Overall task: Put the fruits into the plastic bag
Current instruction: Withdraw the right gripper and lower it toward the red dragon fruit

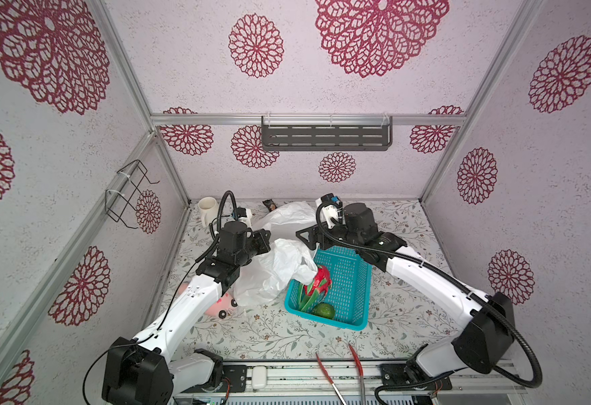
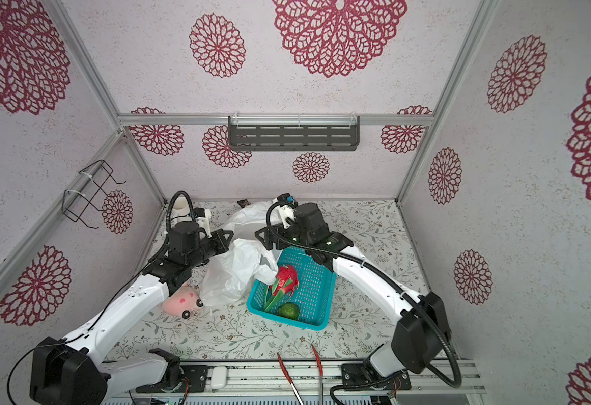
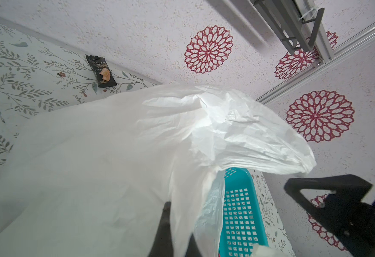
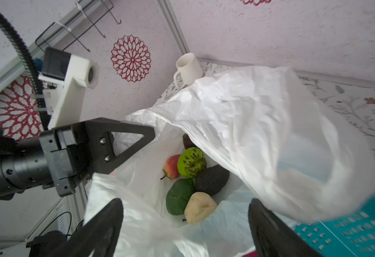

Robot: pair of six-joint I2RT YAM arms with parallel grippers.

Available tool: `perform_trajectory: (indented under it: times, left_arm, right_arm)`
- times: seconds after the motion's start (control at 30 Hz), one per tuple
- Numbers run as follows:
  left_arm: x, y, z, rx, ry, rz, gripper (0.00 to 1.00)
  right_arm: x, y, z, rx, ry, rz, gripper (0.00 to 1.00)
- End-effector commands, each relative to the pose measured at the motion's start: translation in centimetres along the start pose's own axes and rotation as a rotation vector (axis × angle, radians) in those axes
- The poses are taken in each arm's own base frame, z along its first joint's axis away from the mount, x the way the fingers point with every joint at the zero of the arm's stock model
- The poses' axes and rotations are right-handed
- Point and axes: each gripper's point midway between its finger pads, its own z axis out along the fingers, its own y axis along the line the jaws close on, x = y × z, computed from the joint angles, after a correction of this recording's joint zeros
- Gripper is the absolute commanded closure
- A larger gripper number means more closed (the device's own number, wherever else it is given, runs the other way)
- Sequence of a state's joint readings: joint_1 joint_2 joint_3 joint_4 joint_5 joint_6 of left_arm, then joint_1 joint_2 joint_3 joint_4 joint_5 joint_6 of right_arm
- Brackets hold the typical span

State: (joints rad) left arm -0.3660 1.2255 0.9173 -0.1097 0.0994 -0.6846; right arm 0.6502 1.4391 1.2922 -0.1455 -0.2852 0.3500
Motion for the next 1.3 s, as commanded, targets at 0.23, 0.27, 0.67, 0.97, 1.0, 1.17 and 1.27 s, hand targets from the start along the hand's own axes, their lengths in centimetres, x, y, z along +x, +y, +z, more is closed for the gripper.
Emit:
perform_trajectory:
  times: [0.23,0.27,0.67,0.97,1.0,1.17,1.27]
  left_arm:
    - [-0.4,-0.7,0.4,0.022,-0.011,0.017,1.00]
    - [-0.4,-0.7,0.4,0.022,-0.012,0.018,1.00]
    - [-0.5,-0.8,0.5,0.020,-0.004,0.011,1.00]
    - [-0.7,-0.8,0.2,0.015,-0.011,0.015,1.00]
    - [-0.7,-0.8,0.2,0.014,-0.011,0.015,1.00]
    - [-0.7,-0.9,0.2,0.017,-0.010,0.017,1.00]
    - [-0.6,-0.8,0.4,0.016,-0.005,0.019,1.00]
  right_arm:
    - [6.2,-8.2,-6.5,0.302,0.044,0.091,0.04]
    - [7.6,-8.1,-6.3,0.288,0.089,0.086,0.05]
    - [17.4,-5.8,-0.2,0.161,0.452,-0.040,0.01]
    - [19.8,-7.0,2.6,0.214,0.569,-0.074,0.01]
    - [19.9,-7.4,2.7,0.232,0.576,-0.074,0.01]
    - [19.8,-8.7,1.9,0.309,0.568,-0.085,0.01]
    - [19.5,-8.0,0.3,0.293,0.566,-0.089,0.01]
